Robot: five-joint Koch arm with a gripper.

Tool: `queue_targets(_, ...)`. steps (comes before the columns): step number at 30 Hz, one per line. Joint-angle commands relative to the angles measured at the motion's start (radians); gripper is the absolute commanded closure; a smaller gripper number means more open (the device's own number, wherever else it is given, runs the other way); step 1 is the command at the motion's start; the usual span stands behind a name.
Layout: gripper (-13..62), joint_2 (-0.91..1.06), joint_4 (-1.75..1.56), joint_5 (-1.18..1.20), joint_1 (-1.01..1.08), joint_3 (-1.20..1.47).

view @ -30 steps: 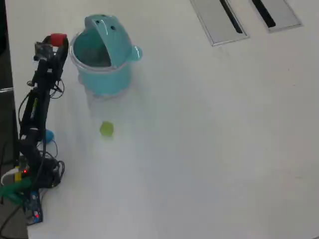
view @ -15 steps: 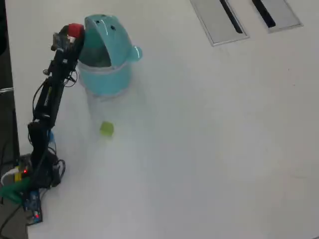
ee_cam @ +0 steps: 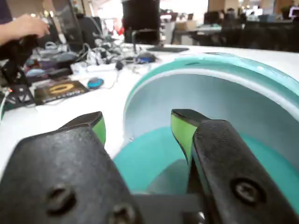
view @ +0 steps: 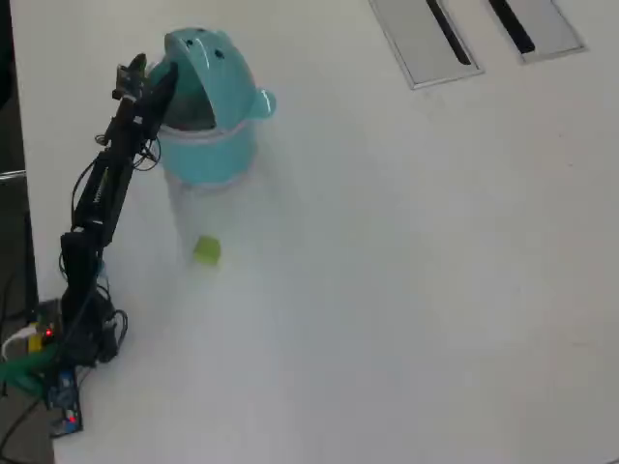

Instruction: Grasp RGB lego blocks and put them in the bin one by one.

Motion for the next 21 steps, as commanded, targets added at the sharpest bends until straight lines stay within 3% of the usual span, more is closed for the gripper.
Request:
queue_targets(1,22.4,0.04,-0.035,-0.014,0.015,-0.11)
queue_targets(14,22.4,0.224,0.109,-0.026,0.012,-0.018)
queue_targets(21,22.4,0.431,0.12,-0.026,0.032,0.264)
